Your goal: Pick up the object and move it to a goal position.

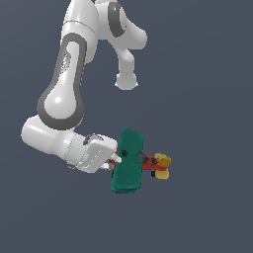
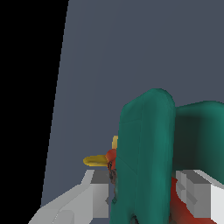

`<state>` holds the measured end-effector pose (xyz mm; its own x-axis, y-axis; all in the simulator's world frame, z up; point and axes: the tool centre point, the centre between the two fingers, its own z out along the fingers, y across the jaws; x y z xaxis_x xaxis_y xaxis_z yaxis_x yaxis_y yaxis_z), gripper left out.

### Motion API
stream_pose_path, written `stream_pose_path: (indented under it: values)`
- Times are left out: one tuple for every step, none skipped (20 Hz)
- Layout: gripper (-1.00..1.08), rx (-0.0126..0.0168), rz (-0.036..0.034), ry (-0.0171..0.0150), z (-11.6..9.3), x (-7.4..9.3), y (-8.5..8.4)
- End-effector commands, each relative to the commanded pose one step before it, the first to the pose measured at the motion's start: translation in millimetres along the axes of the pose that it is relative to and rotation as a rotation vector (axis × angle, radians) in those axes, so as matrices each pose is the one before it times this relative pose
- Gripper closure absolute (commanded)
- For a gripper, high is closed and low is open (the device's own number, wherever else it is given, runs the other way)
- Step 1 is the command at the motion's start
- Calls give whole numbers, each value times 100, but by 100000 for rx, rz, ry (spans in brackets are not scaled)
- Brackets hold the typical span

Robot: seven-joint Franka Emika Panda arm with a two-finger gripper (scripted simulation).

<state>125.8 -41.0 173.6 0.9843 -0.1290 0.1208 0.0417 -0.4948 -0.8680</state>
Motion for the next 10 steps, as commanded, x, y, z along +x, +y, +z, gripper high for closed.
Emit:
stream_pose_path:
  values:
    - [-20, 1296, 142, -976, 1020, -194, -216]
    - [-20, 260, -74, 124, 7, 28, 43]
    - [-20, 273, -90, 178, -29, 37, 64]
    - [-20, 237, -59, 208, -50, 42, 60]
    - [-20, 192, -11, 216, -53, 45, 43]
    - [-20, 181, 42, 252, -57, 53, 27]
    - [-20, 188, 103, 311, -62, 66, 11]
    - [-20, 199, 158, 362, -62, 79, -4]
    - [-20, 221, 203, 409, -64, 90, -16]
    - [-20, 243, 210, 414, -52, 94, -23]
